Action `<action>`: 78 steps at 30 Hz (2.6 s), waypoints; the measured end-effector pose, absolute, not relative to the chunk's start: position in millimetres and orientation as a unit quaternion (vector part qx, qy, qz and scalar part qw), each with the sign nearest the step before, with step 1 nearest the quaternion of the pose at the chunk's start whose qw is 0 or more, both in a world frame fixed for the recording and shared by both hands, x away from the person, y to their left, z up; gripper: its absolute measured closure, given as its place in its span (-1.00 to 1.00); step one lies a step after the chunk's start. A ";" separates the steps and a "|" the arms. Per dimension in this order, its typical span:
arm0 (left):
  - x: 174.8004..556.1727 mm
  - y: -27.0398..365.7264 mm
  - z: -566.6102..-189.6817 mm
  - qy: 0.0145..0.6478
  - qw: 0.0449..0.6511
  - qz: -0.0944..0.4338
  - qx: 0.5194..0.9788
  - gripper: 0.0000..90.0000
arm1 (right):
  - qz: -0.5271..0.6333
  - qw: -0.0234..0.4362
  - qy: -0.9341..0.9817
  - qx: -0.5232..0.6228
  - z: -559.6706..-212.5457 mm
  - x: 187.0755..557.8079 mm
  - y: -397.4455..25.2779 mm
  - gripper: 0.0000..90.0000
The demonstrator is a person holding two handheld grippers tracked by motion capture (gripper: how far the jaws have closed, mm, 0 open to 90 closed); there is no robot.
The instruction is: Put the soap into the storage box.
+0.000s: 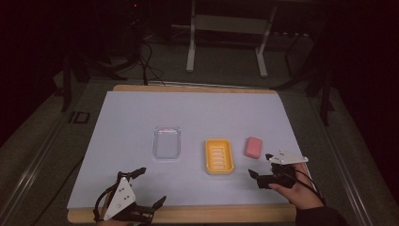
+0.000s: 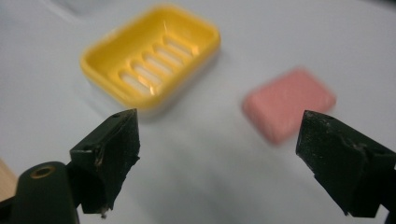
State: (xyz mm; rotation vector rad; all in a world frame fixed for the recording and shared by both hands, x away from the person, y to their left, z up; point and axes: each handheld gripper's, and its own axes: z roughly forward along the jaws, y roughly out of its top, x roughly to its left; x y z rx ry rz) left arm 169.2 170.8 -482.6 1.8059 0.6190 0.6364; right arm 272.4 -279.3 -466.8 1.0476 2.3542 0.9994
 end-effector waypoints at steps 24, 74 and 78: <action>169.5 170.6 -482.9 0.260 0.534 0.267 0.759 -0.99 | 0.143 0.010 0.832 0.535 -469.4 288.7 -283.2 -0.59; 169.4 170.8 -482.8 0.259 0.535 0.265 0.759 -0.99 | 0.077 0.010 0.748 0.659 -438.6 387.7 -235.7 -0.51; 169.4 170.7 -482.9 0.259 0.535 0.264 0.759 -0.99 | 0.076 0.028 0.743 0.664 -439.9 397.1 -231.6 -0.53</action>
